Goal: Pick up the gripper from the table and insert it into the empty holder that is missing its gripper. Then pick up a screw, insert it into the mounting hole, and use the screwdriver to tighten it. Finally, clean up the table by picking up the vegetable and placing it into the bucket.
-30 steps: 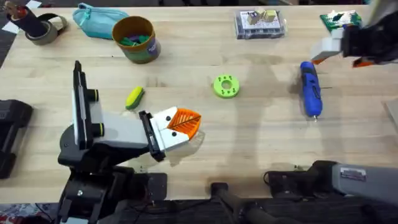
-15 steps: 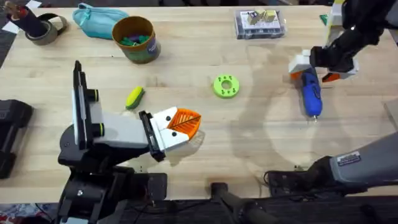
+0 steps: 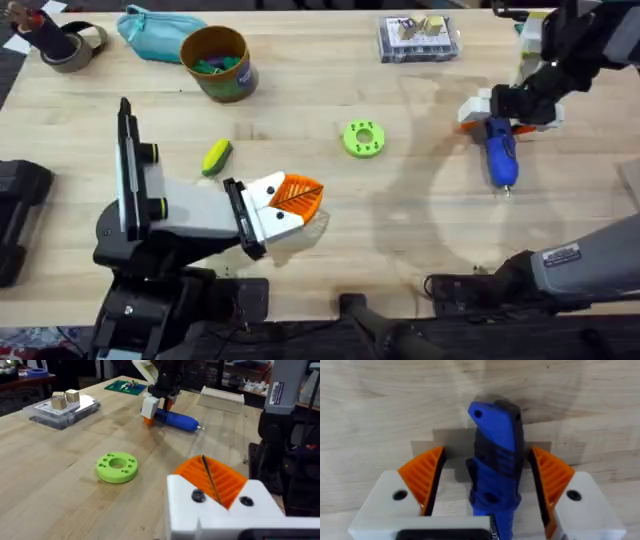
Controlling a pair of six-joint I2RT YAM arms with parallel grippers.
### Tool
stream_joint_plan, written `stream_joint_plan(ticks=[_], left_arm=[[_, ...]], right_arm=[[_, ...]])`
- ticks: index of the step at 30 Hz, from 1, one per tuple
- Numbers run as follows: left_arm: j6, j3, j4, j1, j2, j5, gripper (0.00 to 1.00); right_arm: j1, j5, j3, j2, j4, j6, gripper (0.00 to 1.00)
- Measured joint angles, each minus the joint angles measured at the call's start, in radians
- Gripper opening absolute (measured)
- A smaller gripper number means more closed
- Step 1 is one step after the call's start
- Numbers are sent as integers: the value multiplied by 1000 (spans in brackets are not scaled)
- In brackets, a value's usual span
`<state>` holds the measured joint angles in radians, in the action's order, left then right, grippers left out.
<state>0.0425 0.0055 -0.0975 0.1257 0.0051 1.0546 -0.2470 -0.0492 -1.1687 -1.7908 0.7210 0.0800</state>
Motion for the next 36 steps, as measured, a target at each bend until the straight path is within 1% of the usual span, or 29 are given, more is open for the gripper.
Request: stream_joint_plan(ticks=[3, 4, 6, 8, 9, 10, 11, 12, 13, 23, 27, 31, 36], left_arm=[[0, 0, 0, 0, 0, 0, 9], [0, 0, 0, 0, 0, 0, 9], [0, 0, 0, 0, 0, 0, 9], [0, 0, 0, 0, 0, 0, 9], [0, 0, 0, 0, 0, 0, 9], [0, 0, 0, 0, 0, 0, 9], [0, 0, 0, 0, 0, 0, 9], [0, 0, 0, 0, 0, 0, 9], [0, 0, 0, 0, 0, 0, 9], [0, 0, 0, 0, 0, 0, 9], [0, 0, 0, 0, 0, 0, 9], [0, 0, 0, 0, 0, 0, 9], [0, 0, 0, 0, 0, 0, 9]], right_arm=[[-23, 11, 0, 0, 19, 18, 951], [-51, 17, 0, 0, 22, 37, 836], [-66, 18, 0, 0, 22, 48, 744], [-72, 16, 0, 0, 20, 56, 683], [-72, 12, 0, 0, 19, 58, 623], [-72, 9, 0, 0, 18, 62, 537], [-72, 5, 0, 0, 18, 60, 431], [-74, -2, 2, 0, 13, 65, 66], [-75, -2, 5, -1, 16, 63, 29], [-75, 3, 6, 2, 19, 63, 26], [-65, 25, 5, 33, 62, 59, 26], [-30, 35, -38, 131, 93, 57, 26], [56, 66, -196, 283, 75, 54, 26]])
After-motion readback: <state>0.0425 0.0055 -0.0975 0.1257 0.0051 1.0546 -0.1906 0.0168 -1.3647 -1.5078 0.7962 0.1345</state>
